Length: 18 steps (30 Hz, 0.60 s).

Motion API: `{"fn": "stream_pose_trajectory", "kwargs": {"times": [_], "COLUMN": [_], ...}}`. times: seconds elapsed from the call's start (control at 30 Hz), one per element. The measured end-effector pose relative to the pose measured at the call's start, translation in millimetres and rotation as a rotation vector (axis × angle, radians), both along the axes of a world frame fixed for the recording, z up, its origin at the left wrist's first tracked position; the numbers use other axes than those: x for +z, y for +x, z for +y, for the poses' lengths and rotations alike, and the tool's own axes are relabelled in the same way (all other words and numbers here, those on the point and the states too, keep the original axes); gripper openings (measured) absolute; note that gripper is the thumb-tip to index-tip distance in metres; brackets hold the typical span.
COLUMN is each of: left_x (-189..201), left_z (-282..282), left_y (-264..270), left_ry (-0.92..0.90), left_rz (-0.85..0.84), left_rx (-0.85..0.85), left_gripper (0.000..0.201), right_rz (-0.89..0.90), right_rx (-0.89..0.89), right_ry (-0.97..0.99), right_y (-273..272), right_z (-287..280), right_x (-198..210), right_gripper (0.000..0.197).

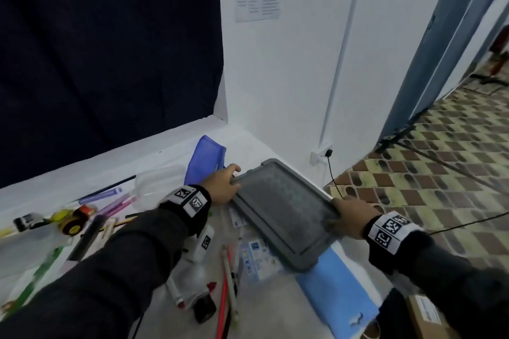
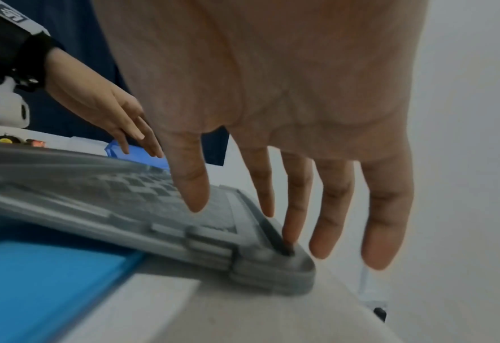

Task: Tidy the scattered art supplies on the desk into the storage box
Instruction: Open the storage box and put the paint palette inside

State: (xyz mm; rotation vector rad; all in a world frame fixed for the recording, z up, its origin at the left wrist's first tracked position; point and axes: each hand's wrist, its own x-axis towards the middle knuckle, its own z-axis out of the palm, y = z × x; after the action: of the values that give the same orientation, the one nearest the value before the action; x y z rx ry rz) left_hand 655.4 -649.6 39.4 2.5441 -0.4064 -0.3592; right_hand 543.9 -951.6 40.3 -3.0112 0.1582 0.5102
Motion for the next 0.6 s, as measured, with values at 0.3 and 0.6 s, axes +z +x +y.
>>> {"fn": "stream_pose_trajectory", "kwargs": {"times": [0.3, 0.6], "left_x": [-21.3, 18.5], "left_z": [-16.0, -7.2], "left_y": [27.0, 13.3], "left_ry": [0.376, 0.058], "left_rz": [-0.015, -0.094], "left_rx": [0.047, 0.281], "left_gripper": [0.044, 0.019], "right_rz": [0.056, 0.046], "right_rx": [0.136, 0.195], "right_ry": [-0.006, 0.100], "right_y": [35.5, 53.1], "right_z": [-33.1, -43.1], "right_x": [-14.9, -18.7], "right_gripper": [0.040, 0.049]}}
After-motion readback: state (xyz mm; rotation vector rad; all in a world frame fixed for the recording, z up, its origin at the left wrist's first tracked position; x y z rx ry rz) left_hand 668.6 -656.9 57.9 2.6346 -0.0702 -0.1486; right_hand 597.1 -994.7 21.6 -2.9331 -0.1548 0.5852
